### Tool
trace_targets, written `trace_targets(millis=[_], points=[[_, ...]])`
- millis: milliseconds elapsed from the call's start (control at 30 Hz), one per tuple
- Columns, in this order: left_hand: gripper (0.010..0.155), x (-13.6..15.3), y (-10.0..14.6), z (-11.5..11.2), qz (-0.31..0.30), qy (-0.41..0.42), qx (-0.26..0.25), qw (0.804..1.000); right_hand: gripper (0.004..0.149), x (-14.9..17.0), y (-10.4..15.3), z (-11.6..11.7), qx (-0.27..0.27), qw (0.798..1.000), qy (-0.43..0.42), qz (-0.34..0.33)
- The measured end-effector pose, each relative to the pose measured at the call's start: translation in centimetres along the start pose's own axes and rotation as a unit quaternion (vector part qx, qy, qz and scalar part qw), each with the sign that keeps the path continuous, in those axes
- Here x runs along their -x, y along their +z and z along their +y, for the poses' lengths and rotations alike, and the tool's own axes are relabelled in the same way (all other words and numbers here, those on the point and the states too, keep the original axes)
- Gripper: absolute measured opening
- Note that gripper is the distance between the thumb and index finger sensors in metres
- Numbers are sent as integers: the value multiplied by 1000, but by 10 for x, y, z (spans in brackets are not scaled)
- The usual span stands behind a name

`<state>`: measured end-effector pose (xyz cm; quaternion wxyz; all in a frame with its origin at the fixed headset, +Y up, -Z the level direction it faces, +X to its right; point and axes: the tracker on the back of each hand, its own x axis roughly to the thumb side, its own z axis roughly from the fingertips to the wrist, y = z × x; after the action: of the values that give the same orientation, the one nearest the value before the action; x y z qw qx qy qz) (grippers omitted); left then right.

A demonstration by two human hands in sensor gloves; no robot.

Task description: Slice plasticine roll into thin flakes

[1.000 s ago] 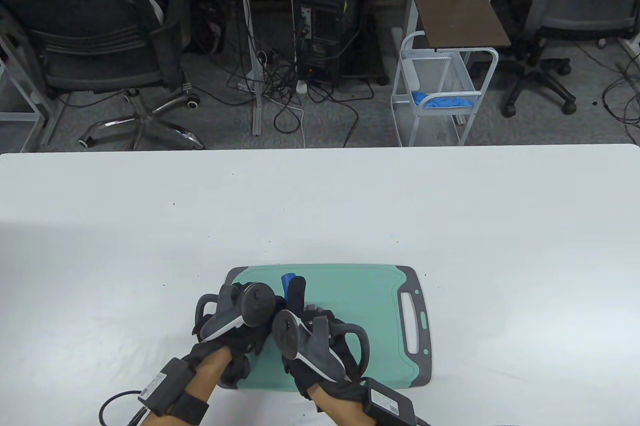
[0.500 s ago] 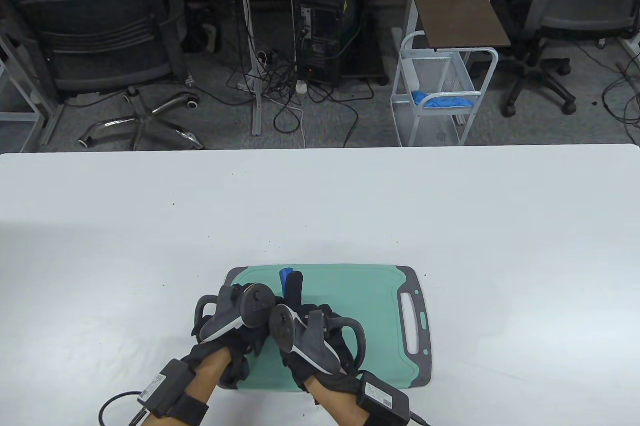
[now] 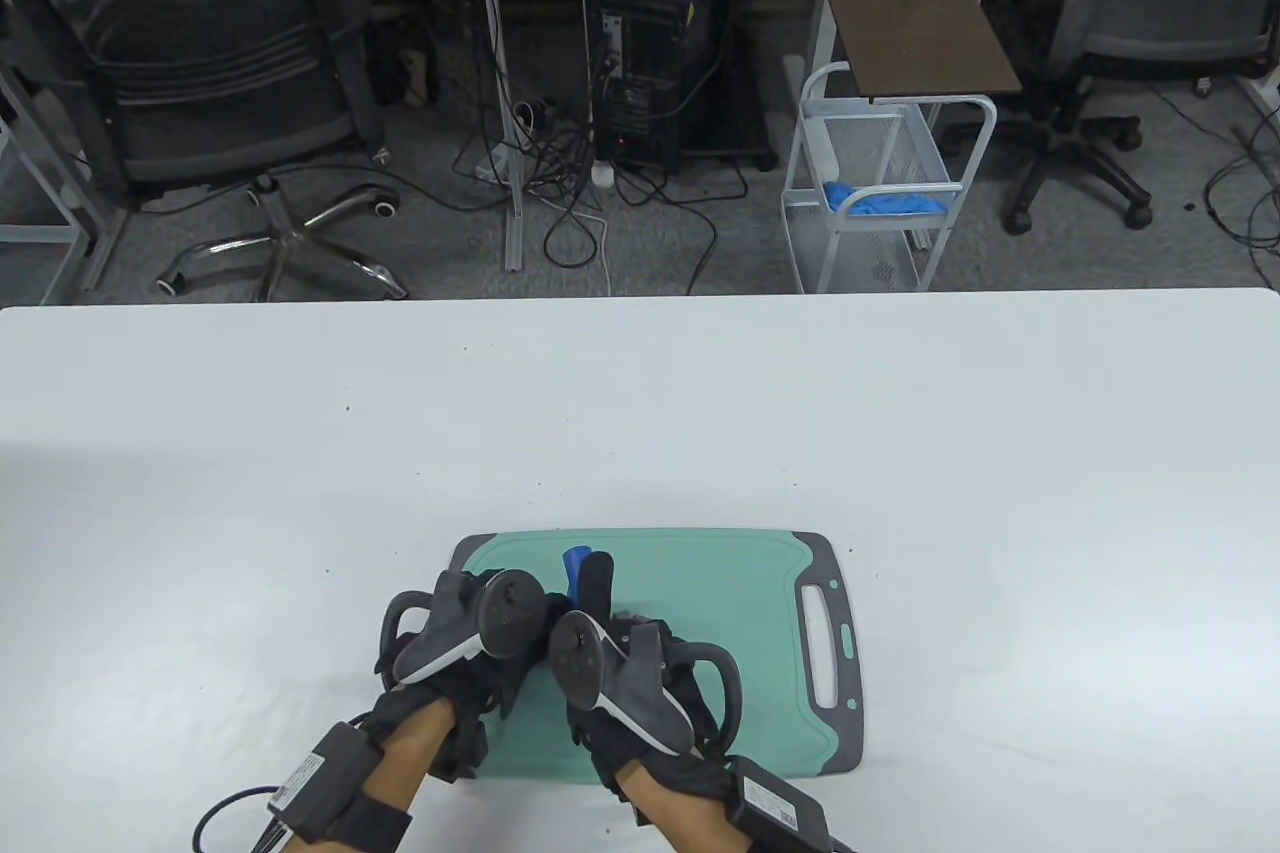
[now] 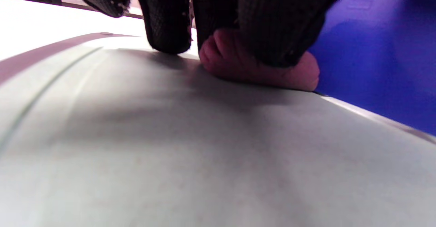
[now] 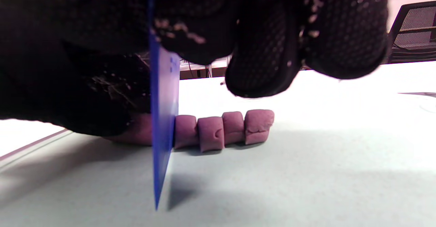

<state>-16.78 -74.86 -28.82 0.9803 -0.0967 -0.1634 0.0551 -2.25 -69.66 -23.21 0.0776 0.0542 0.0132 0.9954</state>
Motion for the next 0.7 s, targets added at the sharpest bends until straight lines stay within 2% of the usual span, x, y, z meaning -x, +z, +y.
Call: trace_targets(millis=[200, 433, 700], points=[[61, 4, 0, 1, 7, 14, -12, 1000, 84, 3, 1, -10, 15, 1000, -25, 5], [55, 7, -1, 2, 13, 17, -14, 1000, 84, 0, 3, -16, 14, 999, -39, -4], [51, 10, -2, 2, 14, 30, -18, 999, 84, -2, 5, -12, 0, 999, -35, -4]])
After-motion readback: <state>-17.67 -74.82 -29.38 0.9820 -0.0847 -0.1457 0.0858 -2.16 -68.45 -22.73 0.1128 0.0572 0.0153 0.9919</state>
